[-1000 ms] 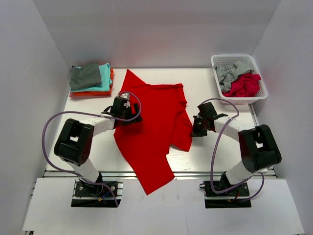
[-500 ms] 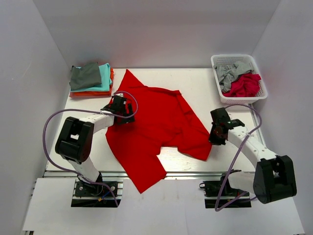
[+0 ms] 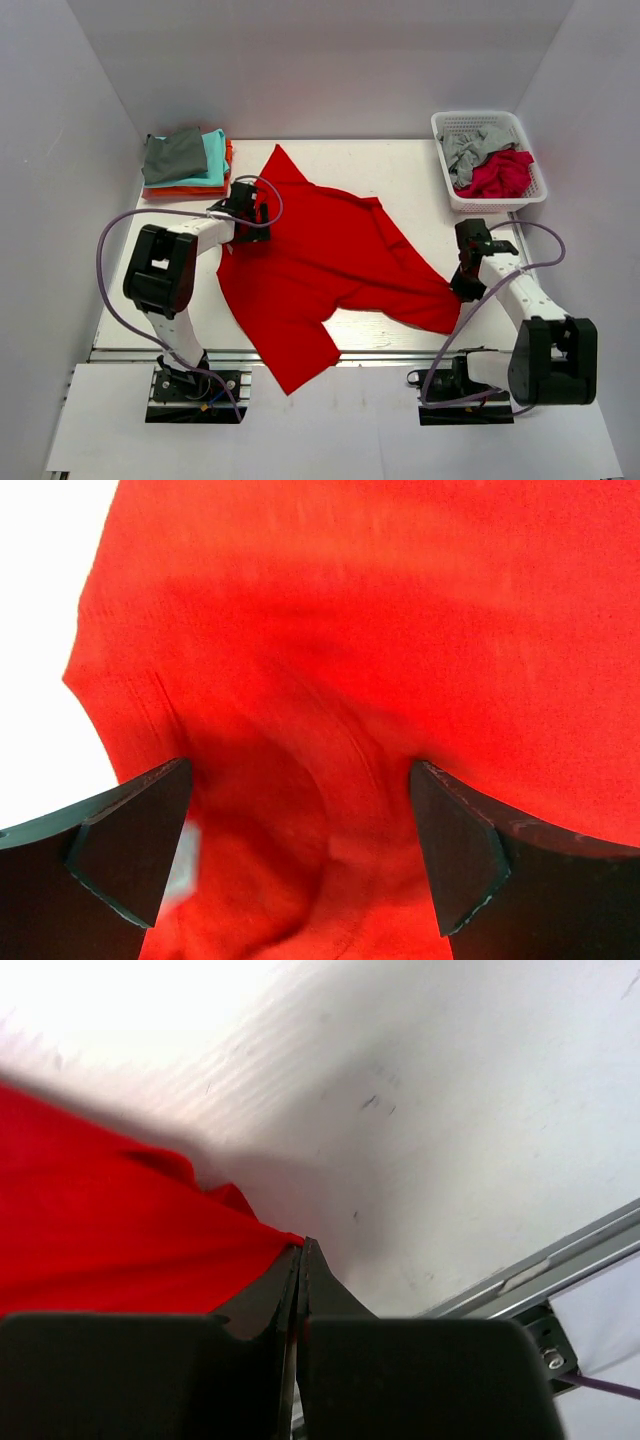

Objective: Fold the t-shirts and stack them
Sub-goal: Flatten out the tshirt

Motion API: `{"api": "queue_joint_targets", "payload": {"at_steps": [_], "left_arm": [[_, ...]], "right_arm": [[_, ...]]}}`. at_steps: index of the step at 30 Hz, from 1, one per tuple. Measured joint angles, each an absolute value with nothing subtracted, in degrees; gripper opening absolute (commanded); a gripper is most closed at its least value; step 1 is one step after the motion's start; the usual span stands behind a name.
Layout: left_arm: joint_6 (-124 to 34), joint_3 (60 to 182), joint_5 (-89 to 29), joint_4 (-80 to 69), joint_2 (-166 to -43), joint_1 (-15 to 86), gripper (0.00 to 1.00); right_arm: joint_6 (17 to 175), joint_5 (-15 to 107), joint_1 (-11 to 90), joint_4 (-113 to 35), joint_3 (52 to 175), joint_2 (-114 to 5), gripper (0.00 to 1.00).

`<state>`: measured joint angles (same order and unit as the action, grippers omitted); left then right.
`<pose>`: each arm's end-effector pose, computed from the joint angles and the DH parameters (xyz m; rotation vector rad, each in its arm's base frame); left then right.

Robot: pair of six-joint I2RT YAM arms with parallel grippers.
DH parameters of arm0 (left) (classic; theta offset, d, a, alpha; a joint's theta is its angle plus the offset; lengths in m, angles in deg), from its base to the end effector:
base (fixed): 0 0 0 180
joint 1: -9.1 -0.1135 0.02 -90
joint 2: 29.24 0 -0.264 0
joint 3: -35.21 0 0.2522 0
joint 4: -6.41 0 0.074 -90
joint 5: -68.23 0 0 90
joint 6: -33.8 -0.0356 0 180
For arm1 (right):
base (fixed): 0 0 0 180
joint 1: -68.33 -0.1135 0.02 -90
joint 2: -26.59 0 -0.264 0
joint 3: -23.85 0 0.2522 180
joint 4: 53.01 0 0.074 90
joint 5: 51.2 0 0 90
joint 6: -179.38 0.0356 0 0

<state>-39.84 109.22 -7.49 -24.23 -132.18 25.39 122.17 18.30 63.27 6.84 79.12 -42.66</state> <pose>0.3430 -0.0911 0.1552 -0.0889 2.5625 0.1122 0.2014 0.0053 0.1963 0.7252 2.6443 -0.3426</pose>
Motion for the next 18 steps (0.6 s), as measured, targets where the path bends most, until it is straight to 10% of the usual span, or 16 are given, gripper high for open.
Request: {"api": "queue_joint_targets", "payload": {"at_steps": [5, 10, 18], "left_arm": [[-41.7, 115.1, -7.6, -25.6, -136.1, 24.6, 1.00], [-44.1, 118.1, -9.7, -27.3, -136.4, 24.4, 1.00], [-46.2, 121.4, -18.9, -24.8, -134.9, 25.1, 1.00]], "right_arm": [[120.9, 17.9, 66.6, 4.7, 82.1, -49.1, 0.05], [116.1, 20.0, 66.8, 2.5, 86.1, -48.4, 0.50], [106.8, 35.0, 63.2, -9.2, 92.5, -45.7, 0.53]]}}
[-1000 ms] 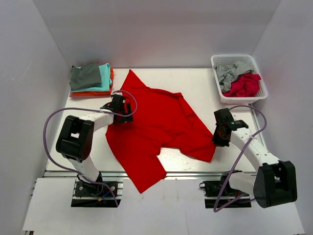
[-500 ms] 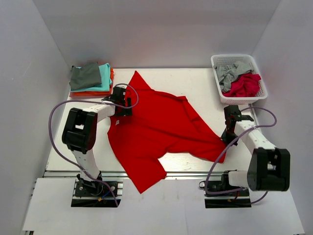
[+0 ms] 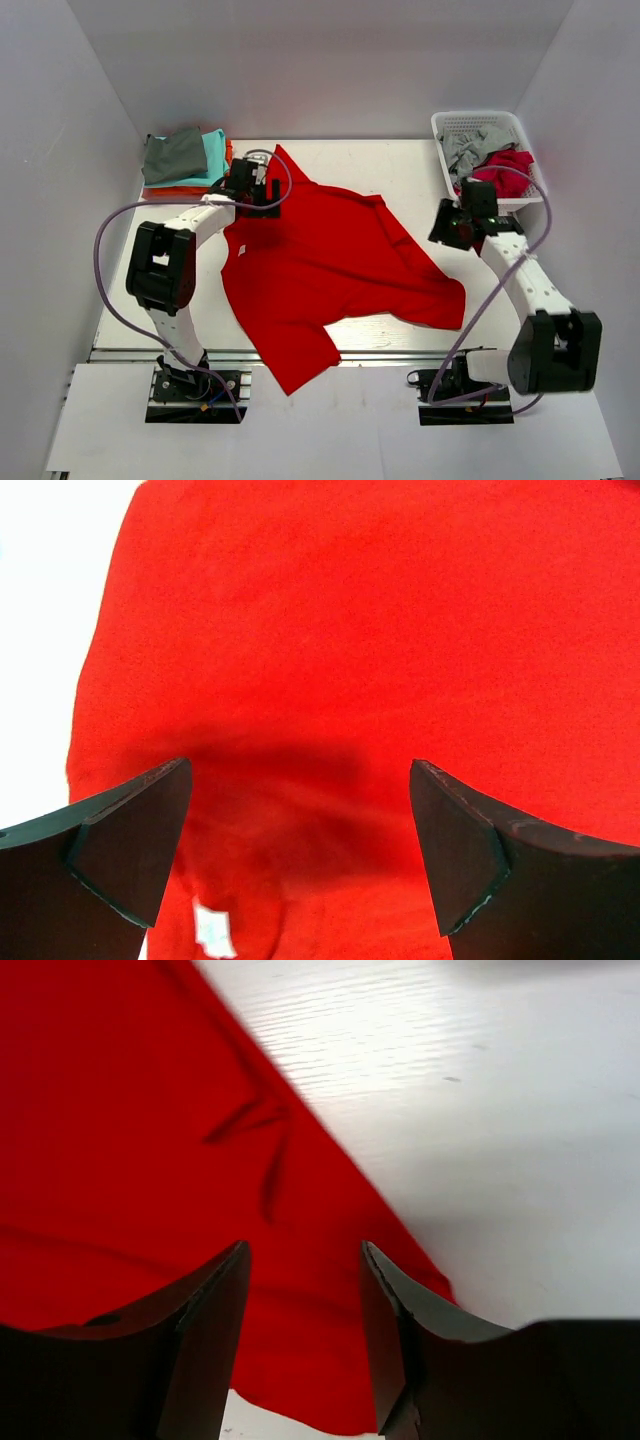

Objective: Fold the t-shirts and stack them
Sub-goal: Flatten out the tshirt

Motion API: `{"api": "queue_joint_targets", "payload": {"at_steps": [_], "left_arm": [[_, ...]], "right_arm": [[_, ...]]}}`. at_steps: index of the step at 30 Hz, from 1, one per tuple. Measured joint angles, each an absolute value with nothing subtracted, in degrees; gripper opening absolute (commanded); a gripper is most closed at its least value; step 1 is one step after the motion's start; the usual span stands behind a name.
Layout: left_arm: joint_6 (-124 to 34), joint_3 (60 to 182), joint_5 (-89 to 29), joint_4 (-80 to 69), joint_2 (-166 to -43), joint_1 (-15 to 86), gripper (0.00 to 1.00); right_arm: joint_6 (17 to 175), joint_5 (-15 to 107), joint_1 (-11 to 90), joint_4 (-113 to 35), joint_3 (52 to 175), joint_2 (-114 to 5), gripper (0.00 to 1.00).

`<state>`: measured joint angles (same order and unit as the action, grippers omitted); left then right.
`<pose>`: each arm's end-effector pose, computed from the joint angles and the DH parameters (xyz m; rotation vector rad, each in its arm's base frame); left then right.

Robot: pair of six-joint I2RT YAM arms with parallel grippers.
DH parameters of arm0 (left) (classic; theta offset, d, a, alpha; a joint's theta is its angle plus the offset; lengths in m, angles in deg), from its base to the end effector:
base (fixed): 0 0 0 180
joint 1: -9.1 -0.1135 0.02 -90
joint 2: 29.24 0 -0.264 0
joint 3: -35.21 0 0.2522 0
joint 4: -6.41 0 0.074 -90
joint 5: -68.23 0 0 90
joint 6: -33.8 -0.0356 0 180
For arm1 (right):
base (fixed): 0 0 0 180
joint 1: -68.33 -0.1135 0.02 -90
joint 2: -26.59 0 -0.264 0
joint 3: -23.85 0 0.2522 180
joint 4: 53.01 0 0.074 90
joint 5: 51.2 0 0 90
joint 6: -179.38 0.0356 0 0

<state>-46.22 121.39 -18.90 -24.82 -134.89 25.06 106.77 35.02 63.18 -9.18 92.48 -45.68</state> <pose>0.3835 -0.1078 0.1989 0.1063 2.4568 -0.1370 0.2645 0.0215 0.2682 0.2864 2.3824 0.1048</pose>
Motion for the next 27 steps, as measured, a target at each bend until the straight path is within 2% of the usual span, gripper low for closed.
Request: {"api": "queue_joint_targets", "payload": {"at_steps": [8, 14, 27], "left_arm": [[-45.3, 125.3, -24.7, -21.8, -138.5, 25.3, 1.00], [-44.1, 124.9, -26.5, -21.9, -143.0, 25.3, 1.00], [-43.7, 124.3, -26.8, -21.8, -143.5, 25.3, 1.00]], "right_arm": [[104.3, 46.6, 58.0, -16.7, 98.2, -63.7, 0.53], [104.4, 49.3, 55.8, -19.3, 104.5, -73.6, 0.53], [106.8, 45.3, 54.3, -17.0, 106.1, -76.8, 0.56]]}}
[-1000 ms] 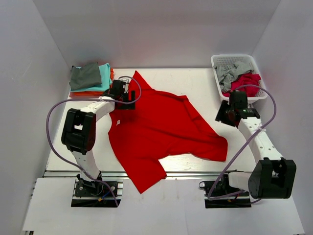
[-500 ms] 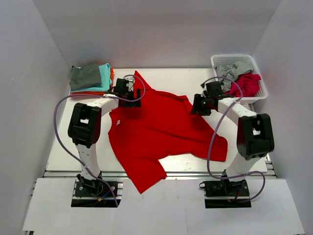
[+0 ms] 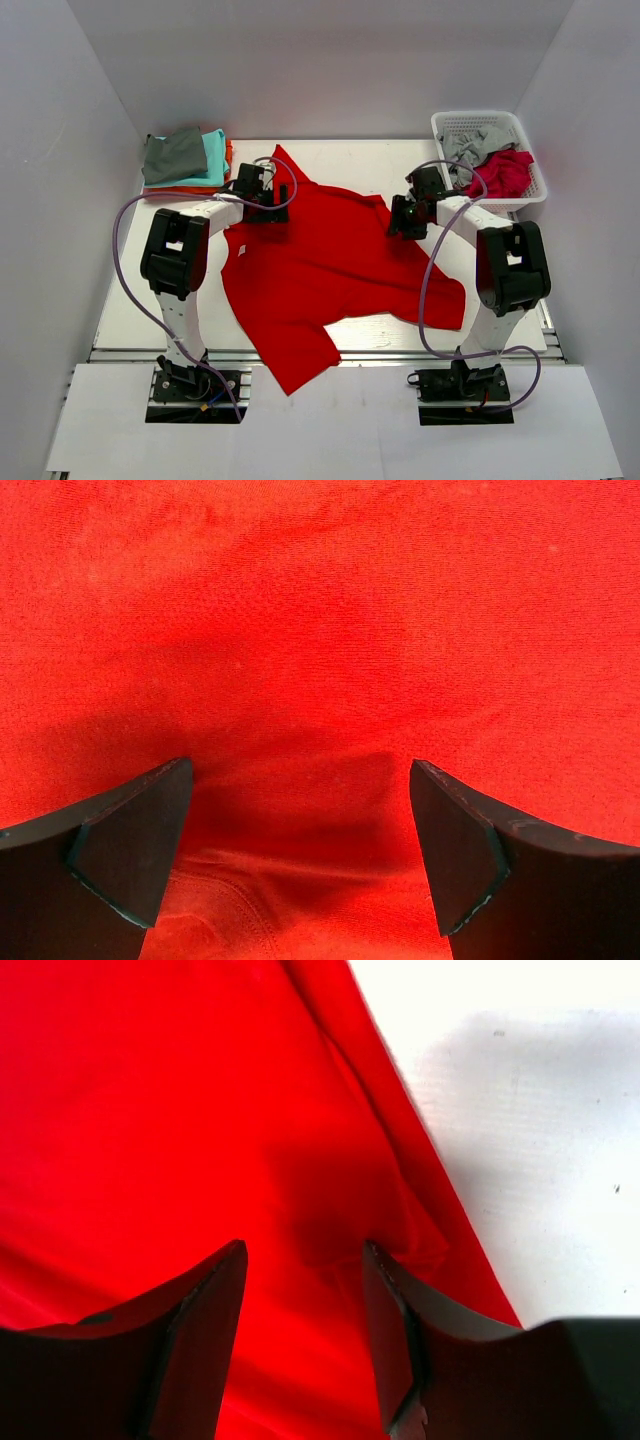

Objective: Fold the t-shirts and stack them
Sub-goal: Flatten out the tshirt

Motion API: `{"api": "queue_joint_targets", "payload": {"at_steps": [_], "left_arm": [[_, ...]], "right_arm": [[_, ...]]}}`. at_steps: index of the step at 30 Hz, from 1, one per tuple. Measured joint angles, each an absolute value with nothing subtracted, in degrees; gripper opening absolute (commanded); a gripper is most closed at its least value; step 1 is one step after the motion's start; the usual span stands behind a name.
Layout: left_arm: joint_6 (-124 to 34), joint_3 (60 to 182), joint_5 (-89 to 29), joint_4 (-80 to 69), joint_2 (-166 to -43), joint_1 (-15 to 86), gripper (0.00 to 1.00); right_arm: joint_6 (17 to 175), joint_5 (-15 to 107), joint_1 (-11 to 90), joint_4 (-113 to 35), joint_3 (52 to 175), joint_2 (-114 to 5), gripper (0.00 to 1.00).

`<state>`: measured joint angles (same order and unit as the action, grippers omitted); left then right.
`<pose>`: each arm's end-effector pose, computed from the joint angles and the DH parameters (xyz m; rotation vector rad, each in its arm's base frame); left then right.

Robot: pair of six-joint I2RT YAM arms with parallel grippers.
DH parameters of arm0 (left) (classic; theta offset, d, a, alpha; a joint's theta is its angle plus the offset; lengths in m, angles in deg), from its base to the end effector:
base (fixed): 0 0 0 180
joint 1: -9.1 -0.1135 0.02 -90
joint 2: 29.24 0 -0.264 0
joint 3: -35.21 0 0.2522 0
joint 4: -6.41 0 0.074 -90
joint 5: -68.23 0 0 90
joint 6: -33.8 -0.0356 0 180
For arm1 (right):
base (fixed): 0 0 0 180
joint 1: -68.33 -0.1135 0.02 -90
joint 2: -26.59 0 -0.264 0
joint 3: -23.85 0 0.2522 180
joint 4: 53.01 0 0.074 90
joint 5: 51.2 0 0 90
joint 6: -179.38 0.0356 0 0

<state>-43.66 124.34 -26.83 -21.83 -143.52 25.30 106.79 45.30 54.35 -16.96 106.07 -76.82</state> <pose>0.4045 -0.1208 0.1591 0.1176 2.5234 -0.3155 0.3635 0.0946 0.1872 0.0344 2.5996 0.3488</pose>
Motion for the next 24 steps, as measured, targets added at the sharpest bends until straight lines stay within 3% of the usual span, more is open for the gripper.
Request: {"api": "queue_joint_targets", "payload": {"at_steps": [10, 13, 16, 17, 18, 24], "left_arm": [[-43.7, 124.2, -26.5, -21.7, -143.5, 25.3, 1.00], [-43.7, 124.1, -26.3, -21.4, -143.5, 25.3, 1.00], [-43.7, 124.0, -26.0, -21.3, -143.5, 25.3, 1.00], [-43.7, 124.0, -26.0, -21.2, -143.5, 25.3, 1.00], [-43.7, 124.0, -25.8, -21.2, -143.5, 25.3, 1.00], [-43.7, 123.5, -25.6, -20.6, -143.3, 25.3, 1.00]], "right_arm": [[108.1, 44.7, 53.9, -16.8, 104.9, -76.8, 0.56], [108.5, 45.0, 53.9, -17.1, 105.0, -77.0, 0.46], [109.2, 45.3, 53.9, -18.3, 105.0, -77.6, 0.29], [109.5, 45.3, 53.9, -19.1, 105.0, -77.8, 0.11], [109.8, 45.3, 53.9, -19.6, 105.2, -78.1, 0.00], [111.8, 43.8, 53.9, -22.7, 107.0, -79.0, 0.00]]}}
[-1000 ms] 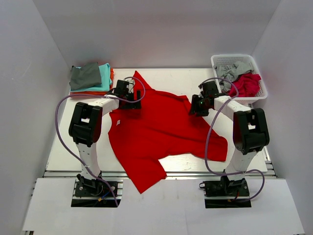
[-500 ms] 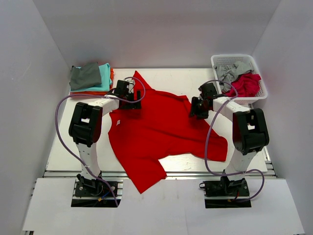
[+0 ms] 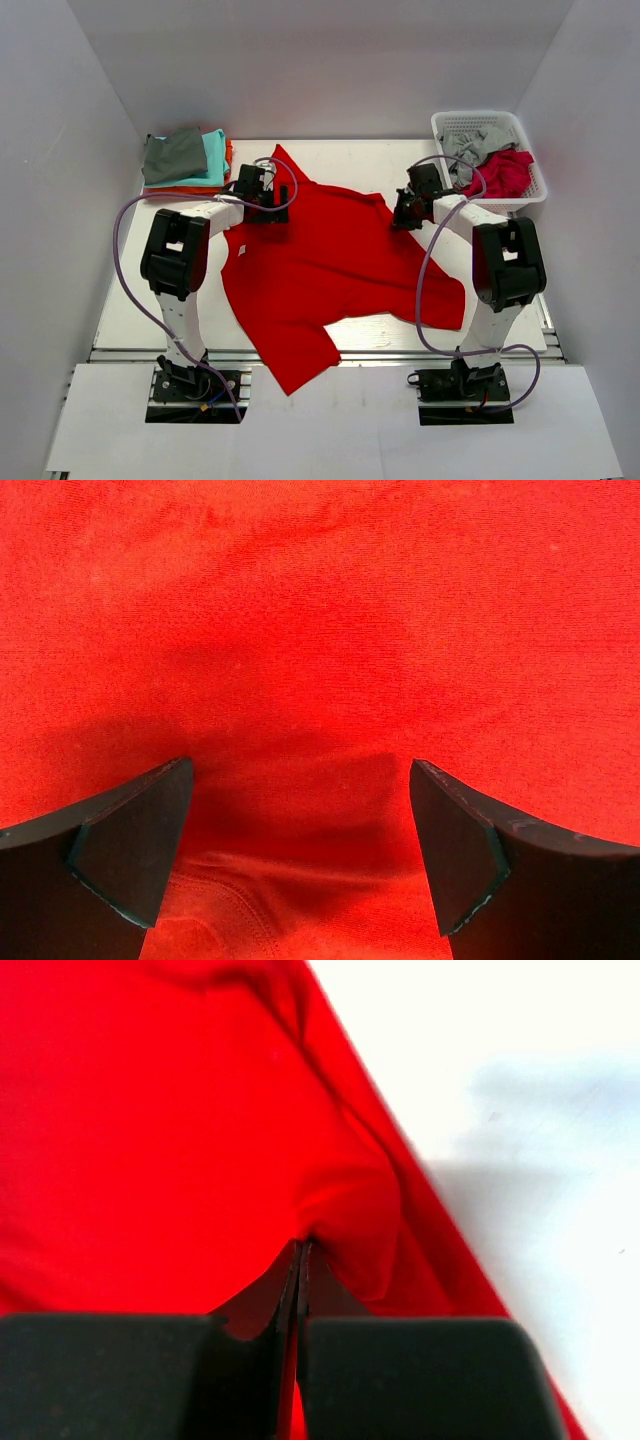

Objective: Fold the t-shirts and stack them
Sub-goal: Flatten out the tshirt

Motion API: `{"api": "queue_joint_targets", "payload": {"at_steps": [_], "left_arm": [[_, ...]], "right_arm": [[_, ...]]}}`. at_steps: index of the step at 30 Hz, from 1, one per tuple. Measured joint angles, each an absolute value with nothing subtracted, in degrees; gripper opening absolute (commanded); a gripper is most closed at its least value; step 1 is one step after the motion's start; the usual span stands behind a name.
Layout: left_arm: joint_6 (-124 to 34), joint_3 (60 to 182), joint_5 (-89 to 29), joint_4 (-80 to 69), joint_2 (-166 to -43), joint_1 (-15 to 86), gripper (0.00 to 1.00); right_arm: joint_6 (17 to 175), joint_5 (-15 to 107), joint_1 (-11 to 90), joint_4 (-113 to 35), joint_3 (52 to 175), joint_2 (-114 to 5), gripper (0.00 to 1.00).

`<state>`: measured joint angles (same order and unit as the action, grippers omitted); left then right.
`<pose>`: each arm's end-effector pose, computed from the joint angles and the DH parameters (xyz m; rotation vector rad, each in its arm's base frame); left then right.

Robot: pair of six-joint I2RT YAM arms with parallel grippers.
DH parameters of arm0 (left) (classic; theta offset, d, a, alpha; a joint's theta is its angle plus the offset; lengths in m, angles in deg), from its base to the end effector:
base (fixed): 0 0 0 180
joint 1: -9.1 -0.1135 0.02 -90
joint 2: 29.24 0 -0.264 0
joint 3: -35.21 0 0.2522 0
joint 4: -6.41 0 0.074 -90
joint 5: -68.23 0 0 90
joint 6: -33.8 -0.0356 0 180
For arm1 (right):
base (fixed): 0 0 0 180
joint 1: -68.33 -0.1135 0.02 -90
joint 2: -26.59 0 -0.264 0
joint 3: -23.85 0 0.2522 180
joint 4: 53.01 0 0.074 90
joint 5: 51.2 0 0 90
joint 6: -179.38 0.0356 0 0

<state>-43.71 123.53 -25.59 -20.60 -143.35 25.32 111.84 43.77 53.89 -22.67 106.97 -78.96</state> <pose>0.4037 -0.1199 0.1575 0.1100 2.5109 -0.2909 0.3770 0.1003 0.1845 0.1398 2.5229 0.3733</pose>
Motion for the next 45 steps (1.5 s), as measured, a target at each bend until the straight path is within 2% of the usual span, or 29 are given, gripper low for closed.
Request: {"api": "queue_joint_targets", "payload": {"at_steps": [10, 15, 28, 29, 30, 31, 32, 39, 45], "left_arm": [[-43.9, 123.4, -25.0, -20.4, -143.3, 25.0, 1.00], [-44.6, 123.7, -24.3, -21.1, -143.4, 24.9, 1.00], [-46.7, 131.9, -21.5, -22.8, -149.2, 24.6, 1.00], [-46.7, 132.6, -21.2, -23.0, -149.6, 24.6, 1.00], [-46.7, 133.3, -20.8, -23.2, -149.9, 24.6, 1.00], [-46.7, 133.5, -20.7, -23.4, -150.1, 24.6, 1.00], [-46.7, 133.5, -20.5, -23.7, -150.1, 24.6, 1.00], [-46.7, 135.4, -20.8, -24.6, -150.6, 24.6, 1.00], [-45.9, 136.3, -21.6, -24.6, -150.2, 24.6, 1.00]], "right_arm": [[109.7, 30.2, 54.0, -25.4, 112.5, -79.8, 0.00], [105.8, 23.6, 54.3, -26.8, 122.5, -84.8, 0.00], [94.8, 5.7, 55.9, -25.0, 157.3, -109.5, 0.00], [94.3, 4.1, 56.0, -24.8, 158.9, -110.8, 0.07], [93.7, 2.5, 56.0, -24.6, 159.8, -111.7, 0.51], [93.5, 1.6, 56.0, -24.5, 159.8, -112.2, 0.74], [92.6, 0.9, 56.0, -24.2, 159.7, -112.4, 0.89], [87.4, 9.2, 54.8, -25.4, 152.0, -108.4, 0.90], [87.5, 24.4, 53.9, -23.3, 144.7, -97.9, 0.90]]}}
